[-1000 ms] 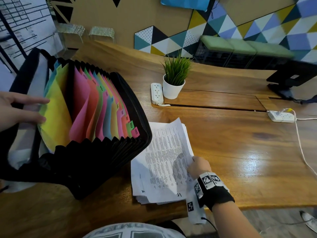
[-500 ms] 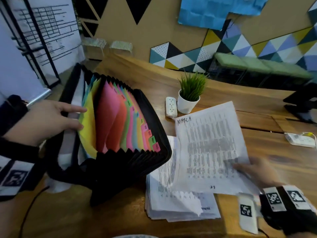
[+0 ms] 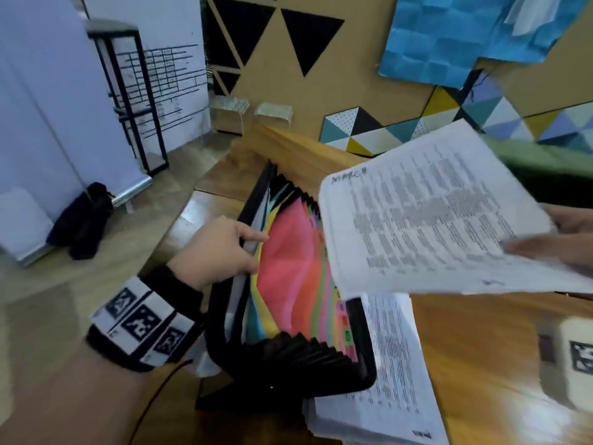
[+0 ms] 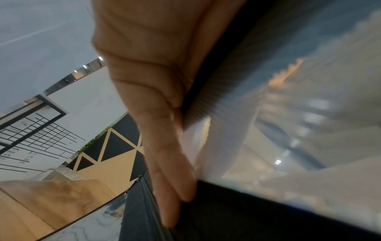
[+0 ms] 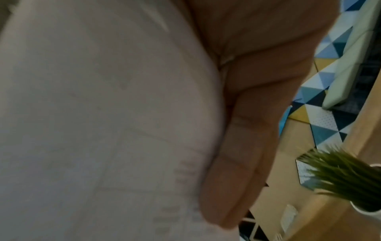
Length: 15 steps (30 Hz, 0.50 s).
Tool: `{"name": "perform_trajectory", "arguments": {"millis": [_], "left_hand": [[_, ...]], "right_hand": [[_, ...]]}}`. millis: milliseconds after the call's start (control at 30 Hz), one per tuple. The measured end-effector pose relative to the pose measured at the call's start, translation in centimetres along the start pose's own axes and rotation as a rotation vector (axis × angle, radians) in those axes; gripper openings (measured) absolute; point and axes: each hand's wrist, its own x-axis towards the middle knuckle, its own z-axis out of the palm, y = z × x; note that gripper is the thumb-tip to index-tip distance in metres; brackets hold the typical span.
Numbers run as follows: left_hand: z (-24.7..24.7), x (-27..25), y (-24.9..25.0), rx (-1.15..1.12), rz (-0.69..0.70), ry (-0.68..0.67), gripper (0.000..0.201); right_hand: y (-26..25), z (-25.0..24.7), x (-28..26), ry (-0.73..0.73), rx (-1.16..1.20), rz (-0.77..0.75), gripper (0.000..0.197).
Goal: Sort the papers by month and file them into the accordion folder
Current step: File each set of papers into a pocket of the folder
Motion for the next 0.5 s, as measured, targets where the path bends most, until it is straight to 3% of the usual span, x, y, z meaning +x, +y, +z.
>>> {"name": "perform_trajectory", "arguments": {"millis": [33, 100, 233, 400, 500], "left_hand": [[0.1, 0.0, 0.1, 0.002, 0.009, 0.000, 0.050], [0.2, -0.1, 0.3, 0.017, 0.001, -0.007, 0.050], [0.4, -0.2, 0.6, 0.054, -0.014, -0.030, 0.051], [1.4, -0.3, 1.3, 0.148, 0.019, -0.078, 0.049], [1.9, -0.3, 1.5, 0.192, 0.019, -0.109, 0.039]], "right_hand": [[-0.4, 0.7, 0.3, -0.052, -0.021, 0.024, 0.045], [-0.8, 1.7, 0.8, -0.143, 0.008, 0.079, 0.021], [-1.8, 4.5, 1.0, -0.234, -0.014, 0.163, 0.031], [-3.2, 7.6, 2.5, 0.068, -0.428, 0.059, 0.012], [-3.7, 9.5, 2.7, 0.126, -0.584, -0.005, 0.012]]}}
